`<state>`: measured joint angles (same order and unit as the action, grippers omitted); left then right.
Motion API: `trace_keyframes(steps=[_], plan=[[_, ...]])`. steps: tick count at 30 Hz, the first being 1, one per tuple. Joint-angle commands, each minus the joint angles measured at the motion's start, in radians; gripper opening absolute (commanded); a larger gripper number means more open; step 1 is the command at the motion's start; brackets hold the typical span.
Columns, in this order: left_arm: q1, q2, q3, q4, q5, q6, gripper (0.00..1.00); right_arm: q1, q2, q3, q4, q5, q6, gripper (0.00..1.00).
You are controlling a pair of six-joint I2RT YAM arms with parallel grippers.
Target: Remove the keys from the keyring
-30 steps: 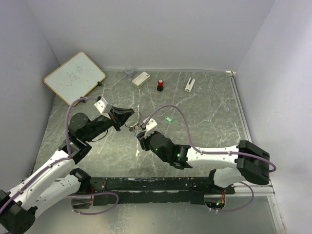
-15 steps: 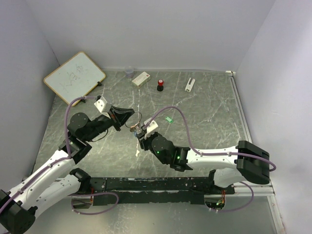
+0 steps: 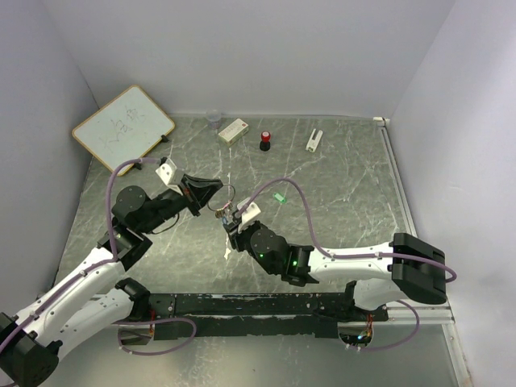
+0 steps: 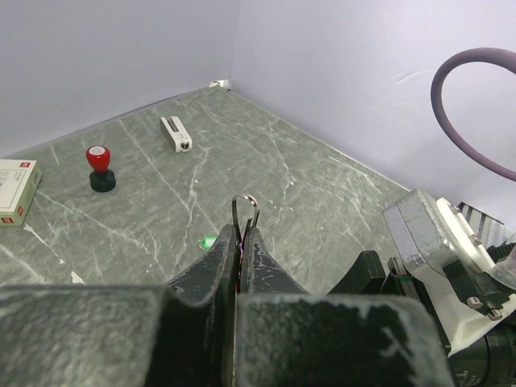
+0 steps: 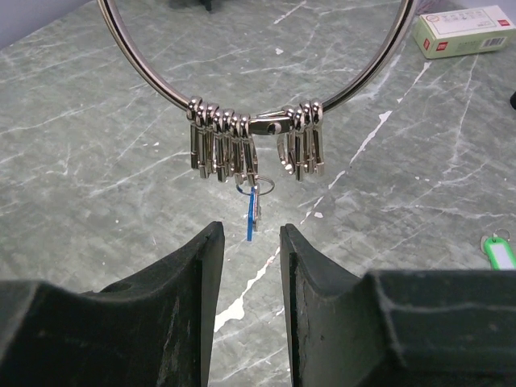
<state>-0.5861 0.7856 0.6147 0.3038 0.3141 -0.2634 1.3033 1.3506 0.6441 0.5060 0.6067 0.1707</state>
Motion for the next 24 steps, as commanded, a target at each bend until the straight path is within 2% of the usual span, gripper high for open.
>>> trace_keyframes(steps=[1,24], plan=[[0.002,-0.009,0.034,0.058,-0.004,-0.022,0.07,0.008,-0.01,-0.014,0.037,0.033,-0.012,0.34],[0.002,-0.066,0.018,0.054,0.027,-0.045,0.07,0.007,0.049,-0.006,0.127,0.077,-0.057,0.35]])
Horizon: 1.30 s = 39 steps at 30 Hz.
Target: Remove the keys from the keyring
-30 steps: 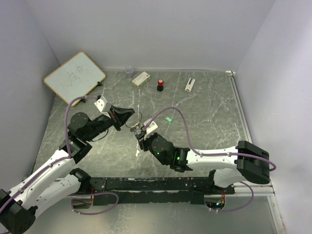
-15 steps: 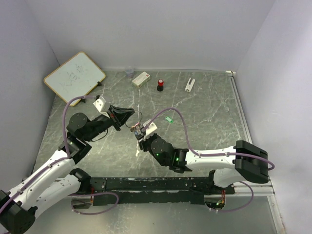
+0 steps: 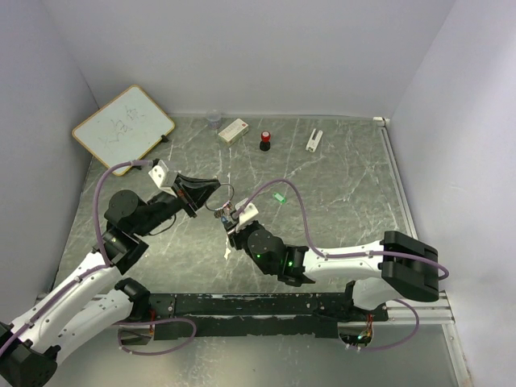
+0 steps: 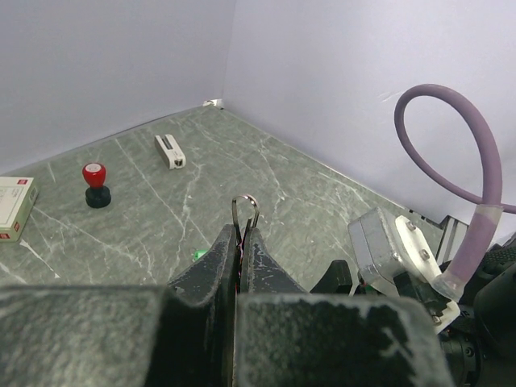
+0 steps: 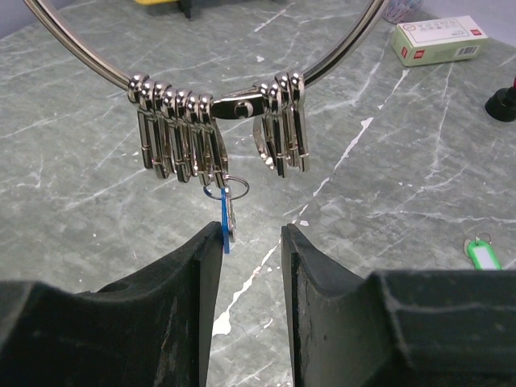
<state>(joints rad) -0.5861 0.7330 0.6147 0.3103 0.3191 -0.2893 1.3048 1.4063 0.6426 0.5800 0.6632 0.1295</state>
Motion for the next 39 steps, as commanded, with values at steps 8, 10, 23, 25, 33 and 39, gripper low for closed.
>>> trace_keyframes(steps=[8,10,23,25,33,39], plan=[[0.002,-0.005,0.026,0.052,0.033,-0.019,0.07,0.007,0.004,-0.005,0.081,0.013,-0.023,0.35],[0.002,-0.01,0.028,0.055,0.034,-0.021,0.07,0.006,0.01,-0.01,0.1,0.019,-0.028,0.35],[0.002,-0.017,0.031,0.052,0.029,-0.017,0.07,0.007,0.055,-0.01,0.138,0.028,-0.032,0.28],[0.002,-0.017,0.031,0.052,0.028,-0.017,0.07,0.007,0.057,-0.009,0.138,0.031,-0.031,0.18],[0.003,-0.011,0.035,0.034,0.008,0.002,0.07,0.007,0.041,-0.002,0.096,0.027,-0.02,0.0],[0.002,-0.001,0.046,-0.005,-0.047,0.047,0.07,0.014,-0.007,0.03,-0.08,0.009,0.037,0.0]])
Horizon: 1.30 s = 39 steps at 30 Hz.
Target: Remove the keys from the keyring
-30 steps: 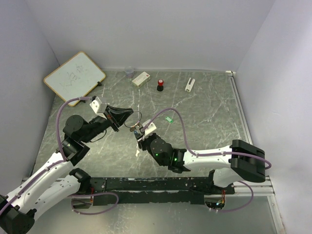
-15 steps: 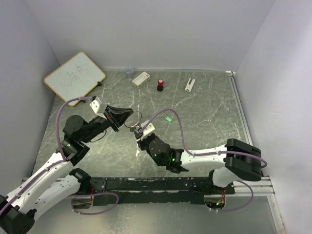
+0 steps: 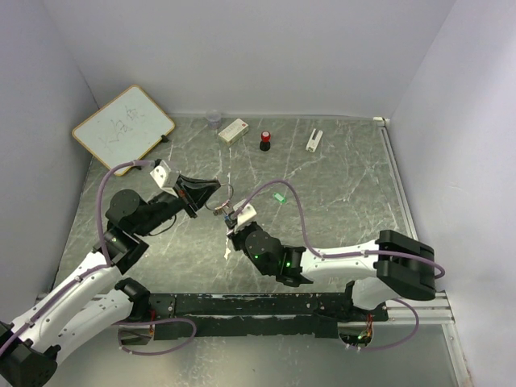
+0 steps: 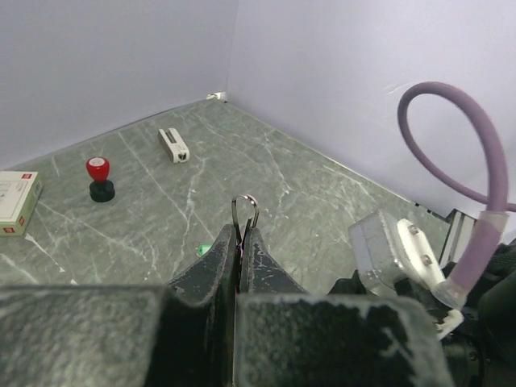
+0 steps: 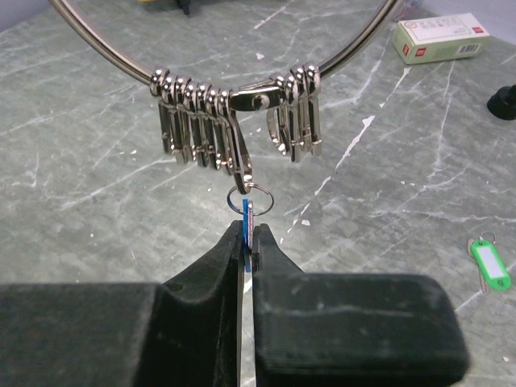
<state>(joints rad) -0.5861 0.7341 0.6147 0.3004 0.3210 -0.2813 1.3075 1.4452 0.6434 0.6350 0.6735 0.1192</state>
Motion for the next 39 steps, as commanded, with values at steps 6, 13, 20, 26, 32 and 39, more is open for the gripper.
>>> trace_keyframes(steps=[6,13,20,26,32,39], plan=[[0.003,0.012,0.043,-0.07,-0.175,0.094,0.15,0.055,-0.117,0.171,-0.527,0.005,0.135,0.0],[0.003,0.019,-0.004,-0.064,-0.233,0.056,0.18,0.136,-0.118,0.405,-0.966,0.15,0.253,0.0],[0.002,-0.002,-0.025,-0.082,-0.263,0.042,0.42,0.213,-0.091,0.566,-1.257,0.332,0.361,0.0],[0.002,-0.036,-0.044,-0.075,-0.242,0.038,0.72,0.232,-0.098,0.61,-1.327,0.425,0.373,0.0],[0.002,-0.028,-0.073,0.002,-0.106,0.041,0.92,0.239,-0.091,0.658,-1.382,0.475,0.356,0.0],[0.002,0.016,-0.147,0.193,0.119,0.018,0.9,0.242,-0.031,0.776,-1.538,0.538,0.364,0.0]])
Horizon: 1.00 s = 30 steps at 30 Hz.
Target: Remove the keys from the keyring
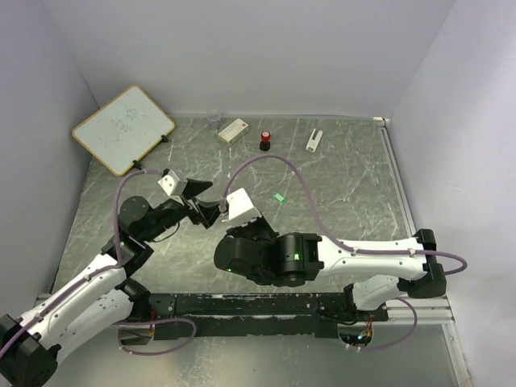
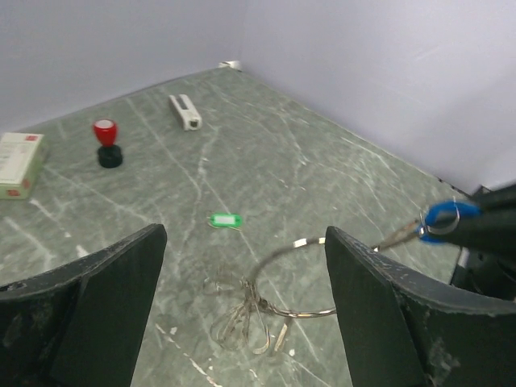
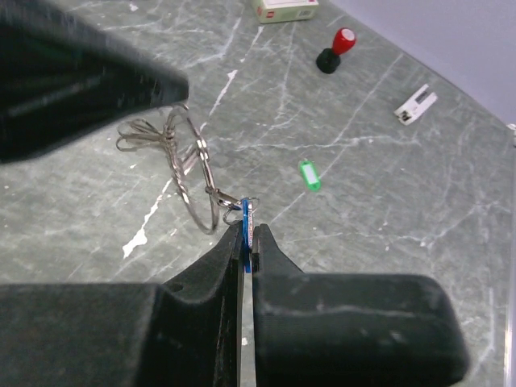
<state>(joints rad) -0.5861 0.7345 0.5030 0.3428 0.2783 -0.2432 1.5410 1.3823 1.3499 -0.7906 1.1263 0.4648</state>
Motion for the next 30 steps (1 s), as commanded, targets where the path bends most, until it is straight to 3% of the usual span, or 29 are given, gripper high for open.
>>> trace_keyframes(steps=[1,6,10,24,27,30], plan=[[0.003,0.021,-0.043,0.178,0.185,-0.024,0.89,0.009,0.043,0.085,-0.14,0.1,0.022,0.0],[0.002,0.052,-0.065,0.316,0.305,-0.045,0.87,0.009,0.093,0.153,-0.252,0.182,0.028,0.0],[0.002,0.074,-0.094,0.478,0.371,-0.098,0.95,0.008,0.104,0.18,-0.251,0.194,0.006,0.0],[0.002,0.1,-0.105,0.533,0.396,-0.144,1.0,0.008,-0.046,0.033,0.217,0.123,-0.296,0.0],[0.002,0.128,-0.103,0.588,0.428,-0.164,0.96,0.009,-0.045,0.034,0.249,0.098,-0.33,0.0],[0.003,0.164,-0.098,0.667,0.484,-0.199,0.84,0.009,-0.039,0.034,0.263,0.078,-0.358,0.0]])
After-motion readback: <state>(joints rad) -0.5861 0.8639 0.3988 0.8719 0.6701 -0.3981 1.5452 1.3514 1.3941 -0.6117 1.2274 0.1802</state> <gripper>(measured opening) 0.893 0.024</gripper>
